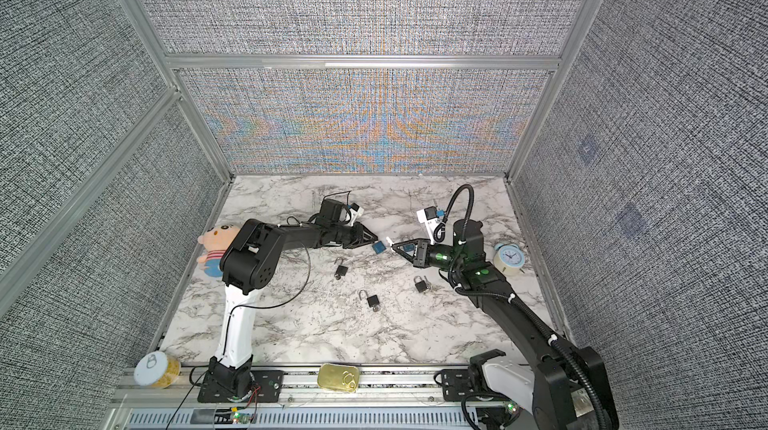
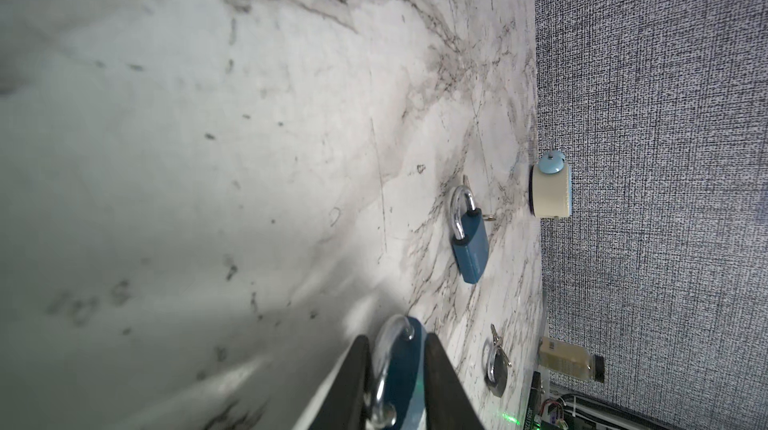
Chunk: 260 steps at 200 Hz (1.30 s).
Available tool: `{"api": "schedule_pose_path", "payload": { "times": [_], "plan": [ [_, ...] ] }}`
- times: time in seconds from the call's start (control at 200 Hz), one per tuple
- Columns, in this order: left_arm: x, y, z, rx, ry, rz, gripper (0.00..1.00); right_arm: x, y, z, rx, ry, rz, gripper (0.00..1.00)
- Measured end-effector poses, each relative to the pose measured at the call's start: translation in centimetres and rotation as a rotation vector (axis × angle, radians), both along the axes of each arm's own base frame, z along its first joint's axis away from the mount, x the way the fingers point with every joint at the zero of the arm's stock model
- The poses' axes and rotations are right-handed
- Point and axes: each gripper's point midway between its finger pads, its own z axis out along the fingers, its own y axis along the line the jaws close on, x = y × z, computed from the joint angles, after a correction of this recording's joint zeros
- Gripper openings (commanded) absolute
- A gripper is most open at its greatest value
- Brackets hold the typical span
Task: Lock with the key
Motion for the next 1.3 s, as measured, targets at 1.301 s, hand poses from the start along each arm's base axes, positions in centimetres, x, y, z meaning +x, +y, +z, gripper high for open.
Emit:
{"api": "schedule_pose_path", "payload": {
  "times": [1.301],
  "plan": [
    [-3.1,8.2,13.7,0.082,-0.405,0.229,0.30,10.9,0.3,-12.8,-0.257,0.222,-0.159,0.00]
  ]
}}
